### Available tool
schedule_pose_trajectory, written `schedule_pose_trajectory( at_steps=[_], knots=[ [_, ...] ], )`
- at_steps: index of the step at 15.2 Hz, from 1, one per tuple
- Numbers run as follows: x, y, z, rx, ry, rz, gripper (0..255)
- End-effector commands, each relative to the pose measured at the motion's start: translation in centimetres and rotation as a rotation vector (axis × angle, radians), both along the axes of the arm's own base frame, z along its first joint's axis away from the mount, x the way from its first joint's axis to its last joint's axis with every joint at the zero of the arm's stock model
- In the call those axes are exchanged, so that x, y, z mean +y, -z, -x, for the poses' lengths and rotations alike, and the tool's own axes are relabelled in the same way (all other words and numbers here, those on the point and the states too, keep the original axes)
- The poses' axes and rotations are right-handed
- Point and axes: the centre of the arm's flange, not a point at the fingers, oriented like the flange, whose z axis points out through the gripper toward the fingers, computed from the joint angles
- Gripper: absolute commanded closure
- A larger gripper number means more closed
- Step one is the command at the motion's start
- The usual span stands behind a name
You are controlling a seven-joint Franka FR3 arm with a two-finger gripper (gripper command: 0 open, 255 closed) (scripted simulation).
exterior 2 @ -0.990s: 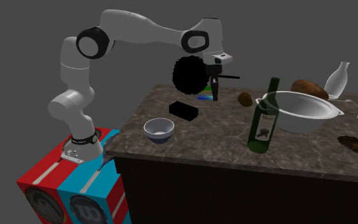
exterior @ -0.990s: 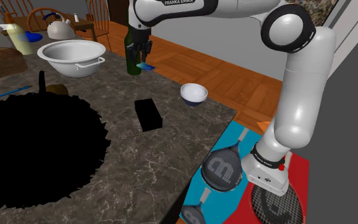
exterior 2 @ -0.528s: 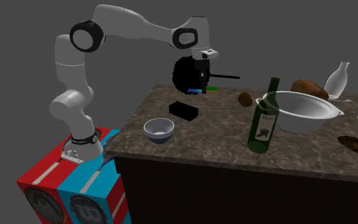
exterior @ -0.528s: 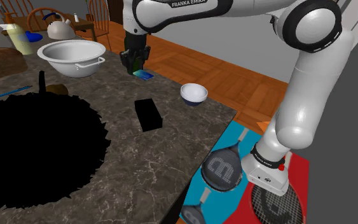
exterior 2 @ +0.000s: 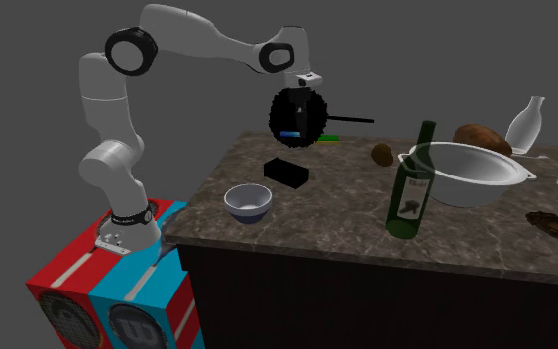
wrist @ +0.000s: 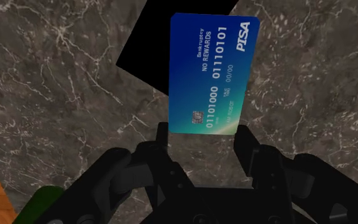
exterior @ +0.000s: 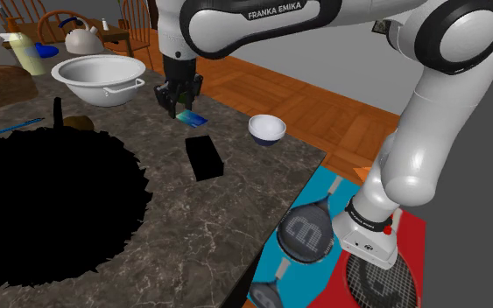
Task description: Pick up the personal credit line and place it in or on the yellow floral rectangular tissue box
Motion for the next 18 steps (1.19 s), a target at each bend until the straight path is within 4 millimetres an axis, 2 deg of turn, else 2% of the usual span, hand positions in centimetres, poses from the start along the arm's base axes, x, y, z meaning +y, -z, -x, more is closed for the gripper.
schedule_pose_trajectory(
  at_steps=[1, 13, 18],
  knots=[
    [0.3, 0.9, 0.3, 0.000, 0.001, 0.000, 255],
    [0.3, 7.2, 0.3, 0.000, 0.001, 0.000, 255],
    [0.3, 7.6, 0.3, 0.000, 0.001, 0.000, 255]
  ],
)
